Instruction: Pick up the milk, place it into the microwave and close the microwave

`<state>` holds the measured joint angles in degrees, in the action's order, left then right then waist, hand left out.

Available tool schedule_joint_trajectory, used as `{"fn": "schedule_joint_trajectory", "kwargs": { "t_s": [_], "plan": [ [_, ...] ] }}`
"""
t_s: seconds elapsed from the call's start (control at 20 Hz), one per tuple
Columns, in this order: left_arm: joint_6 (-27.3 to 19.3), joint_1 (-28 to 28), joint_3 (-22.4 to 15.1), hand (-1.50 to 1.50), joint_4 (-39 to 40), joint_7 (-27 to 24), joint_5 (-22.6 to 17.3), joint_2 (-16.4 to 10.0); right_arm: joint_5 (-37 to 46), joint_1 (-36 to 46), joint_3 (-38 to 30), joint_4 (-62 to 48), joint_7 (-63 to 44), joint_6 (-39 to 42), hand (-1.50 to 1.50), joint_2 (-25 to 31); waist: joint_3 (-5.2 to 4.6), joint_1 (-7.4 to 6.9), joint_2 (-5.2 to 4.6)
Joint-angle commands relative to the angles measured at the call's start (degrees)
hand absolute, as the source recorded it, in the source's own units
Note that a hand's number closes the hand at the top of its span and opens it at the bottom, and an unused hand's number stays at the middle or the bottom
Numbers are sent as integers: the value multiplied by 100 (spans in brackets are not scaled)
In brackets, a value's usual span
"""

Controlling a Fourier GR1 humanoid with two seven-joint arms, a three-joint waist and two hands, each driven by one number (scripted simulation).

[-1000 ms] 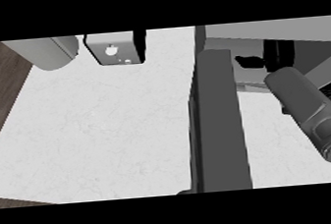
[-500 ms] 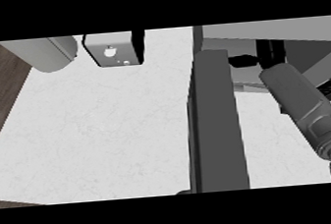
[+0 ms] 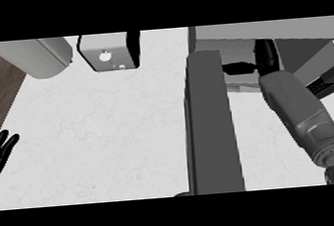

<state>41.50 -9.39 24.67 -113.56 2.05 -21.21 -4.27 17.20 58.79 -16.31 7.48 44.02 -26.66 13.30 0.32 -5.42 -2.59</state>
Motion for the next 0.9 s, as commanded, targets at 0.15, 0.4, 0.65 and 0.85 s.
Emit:
{"fn": "schedule_joint_trajectory", "kwargs": {
  "t_s": [0.15,0.4,0.65,0.85],
  "plan": [
    [123,-166,-543,-150,-104,-30,382,385,-493,-334,-435,1,444,901,-150,-230,-12,187,107],
    [-30,118,-757,150,-150,270,231,352,-767,-794,-634,-16,825,1853,-150,-297,-12,308,153],
    [-318,97,-1306,150,6,300,515,424,-869,-1115,-591,113,924,2569,-150,-478,-26,456,223],
    [-356,173,-1511,150,-40,602,422,425,-964,-1824,-548,357,1339,2774,-150,-579,-30,533,259]
  ]
}}
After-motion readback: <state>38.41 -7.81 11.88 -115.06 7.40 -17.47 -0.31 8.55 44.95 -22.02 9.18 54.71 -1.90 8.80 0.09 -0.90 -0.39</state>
